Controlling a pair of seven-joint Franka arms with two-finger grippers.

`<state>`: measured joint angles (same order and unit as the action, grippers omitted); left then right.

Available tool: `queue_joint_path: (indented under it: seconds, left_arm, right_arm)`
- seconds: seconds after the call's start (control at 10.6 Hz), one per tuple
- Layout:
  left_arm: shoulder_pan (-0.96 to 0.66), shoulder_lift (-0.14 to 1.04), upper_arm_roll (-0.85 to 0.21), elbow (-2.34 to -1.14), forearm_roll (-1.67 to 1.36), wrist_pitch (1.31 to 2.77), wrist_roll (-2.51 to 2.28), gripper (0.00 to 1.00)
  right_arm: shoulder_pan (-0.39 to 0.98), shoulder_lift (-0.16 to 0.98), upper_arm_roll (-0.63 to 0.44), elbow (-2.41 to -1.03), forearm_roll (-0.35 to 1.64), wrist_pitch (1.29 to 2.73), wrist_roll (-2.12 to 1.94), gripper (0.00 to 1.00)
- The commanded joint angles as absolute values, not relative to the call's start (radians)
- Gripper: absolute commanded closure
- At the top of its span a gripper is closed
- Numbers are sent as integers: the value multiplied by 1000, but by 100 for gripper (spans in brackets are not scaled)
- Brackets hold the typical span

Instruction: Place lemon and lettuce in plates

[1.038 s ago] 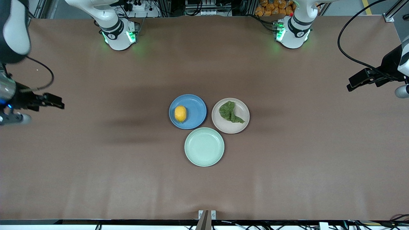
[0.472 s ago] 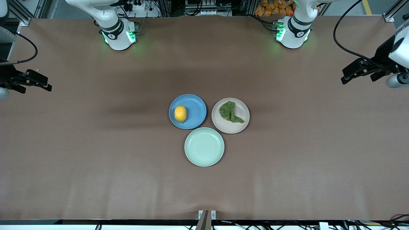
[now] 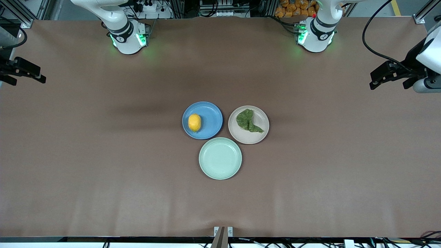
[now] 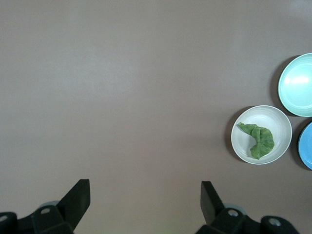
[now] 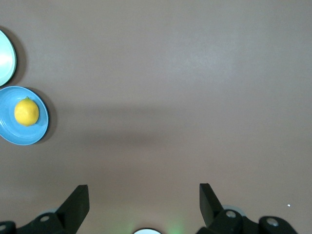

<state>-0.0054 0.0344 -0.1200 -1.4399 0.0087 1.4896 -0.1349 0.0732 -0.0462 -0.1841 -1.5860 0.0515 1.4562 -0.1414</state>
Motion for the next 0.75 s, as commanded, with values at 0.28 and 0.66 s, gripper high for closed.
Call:
queue_joint_path:
  seconds: [0.28,0.66]
  left_arm:
    - [-3,28,-117,-1437,28,1480,-101,0]
    - [2,28,-123,-1437,25,1480,-100,0]
  right_arm:
    - [77,-23,-166,-1551,35,1388,-140,0]
    - [91,-6,-169,-1534,19,1399,-141,0]
